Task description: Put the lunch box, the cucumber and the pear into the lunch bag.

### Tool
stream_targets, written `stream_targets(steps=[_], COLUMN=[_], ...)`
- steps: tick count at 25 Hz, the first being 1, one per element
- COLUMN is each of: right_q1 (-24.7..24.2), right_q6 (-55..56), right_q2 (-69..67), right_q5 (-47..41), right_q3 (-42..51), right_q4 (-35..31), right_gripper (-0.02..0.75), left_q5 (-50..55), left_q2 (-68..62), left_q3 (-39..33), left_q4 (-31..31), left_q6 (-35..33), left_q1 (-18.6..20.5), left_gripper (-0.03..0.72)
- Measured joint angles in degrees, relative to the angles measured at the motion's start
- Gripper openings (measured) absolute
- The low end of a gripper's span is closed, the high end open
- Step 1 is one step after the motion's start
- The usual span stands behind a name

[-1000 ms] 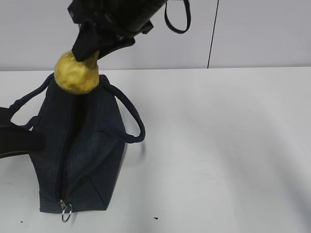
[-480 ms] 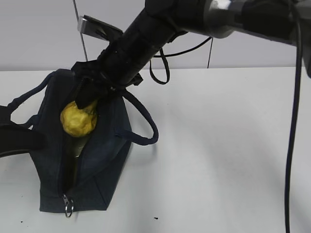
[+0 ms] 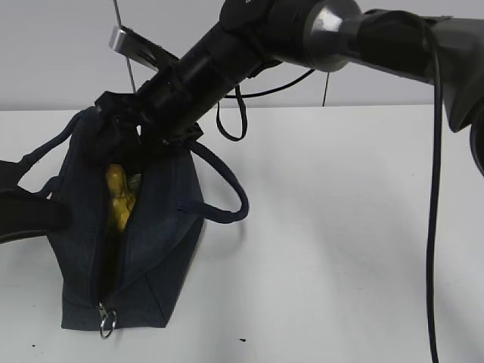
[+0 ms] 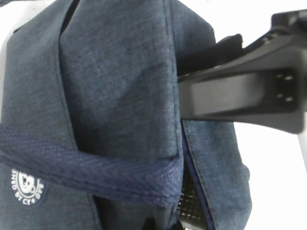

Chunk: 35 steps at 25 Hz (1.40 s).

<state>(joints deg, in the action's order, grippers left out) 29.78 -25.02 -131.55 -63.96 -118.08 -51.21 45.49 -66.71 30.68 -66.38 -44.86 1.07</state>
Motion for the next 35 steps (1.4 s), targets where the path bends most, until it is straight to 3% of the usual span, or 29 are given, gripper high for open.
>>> stream_targets(steps=[5,12,15,35], right_q1=[0.0,0.0,-0.1,-0.1], right_q6=[1.0,12.5,16.4,21.9], right_q2=[0.0,0.0,0.1,0.1], right_q5=[-3.3,-6.5,-6.7,-6.9], right_q3=[-6.6,-16.7,-17.5,-8.0], right_q4=[1.8,18.2,22.3,25.7], right_gripper=[0.484,0.484,0.484,0.482], left_q5=[0.0,0.0,0.0,-0.1], left_q2=[0.0,0.0,0.0,0.0], left_q3=[0.0,0.0,0.0,0.0], left_q4=[0.0,0.0,0.0,-0.1], left_q6=[0.0,0.0,0.0,0.0], left_q1=[0.0,0.0,0.0,0.0], left_gripper=[-0.014,-0.014,-0.014,-0.014])
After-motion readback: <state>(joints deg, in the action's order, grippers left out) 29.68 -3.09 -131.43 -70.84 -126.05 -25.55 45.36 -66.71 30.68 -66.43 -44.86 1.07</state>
